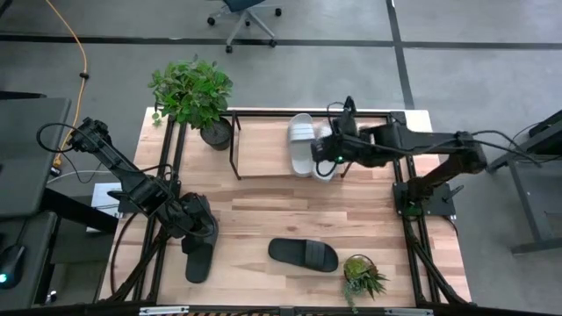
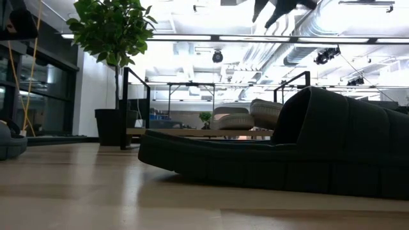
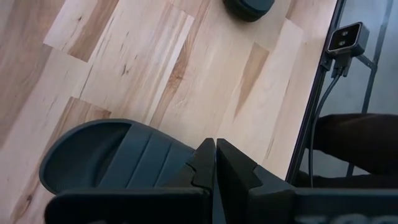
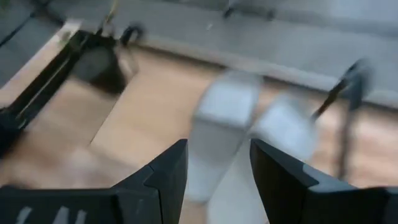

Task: Pick and place slides into the shelf
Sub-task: Adjust the slippers on the shelf

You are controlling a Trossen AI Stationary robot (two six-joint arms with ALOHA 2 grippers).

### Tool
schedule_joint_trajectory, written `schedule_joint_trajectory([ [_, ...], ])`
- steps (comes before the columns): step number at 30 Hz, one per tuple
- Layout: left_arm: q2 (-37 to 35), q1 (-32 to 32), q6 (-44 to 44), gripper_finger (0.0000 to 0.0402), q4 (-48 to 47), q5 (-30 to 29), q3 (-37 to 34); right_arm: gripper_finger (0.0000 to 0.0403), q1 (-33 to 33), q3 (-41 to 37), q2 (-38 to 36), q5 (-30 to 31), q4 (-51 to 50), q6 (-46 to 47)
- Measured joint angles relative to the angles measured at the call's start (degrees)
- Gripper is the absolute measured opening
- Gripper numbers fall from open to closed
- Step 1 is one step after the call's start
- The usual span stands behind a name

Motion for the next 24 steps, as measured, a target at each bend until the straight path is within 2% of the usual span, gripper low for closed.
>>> schedule_joint_trajectory([
  [3,0.0,0.0,-0.8,0.0005,0.0,0.0,0.0,0.0164,-2.4,-6.9,0.1,-11.5,6.5,-0.7],
  [5,0.0,0.0,-1.4,0.0005,0.0,0.0,0.0,0.0164,-3.3,-9.1,0.8,-15.4,9.1,-1.7],
  [14,0.0,0.0,-3.0,0.0005,0.0,0.0,0.0,0.0164,-5.6,-10.5,9.7,-23.4,11.1,-7.2],
  [24,0.0,0.0,-4.2,0.0005,-0.1,0.0,0.0,0.0164,-5.6,-10.6,15.9,-27.0,14.3,-9.7],
])
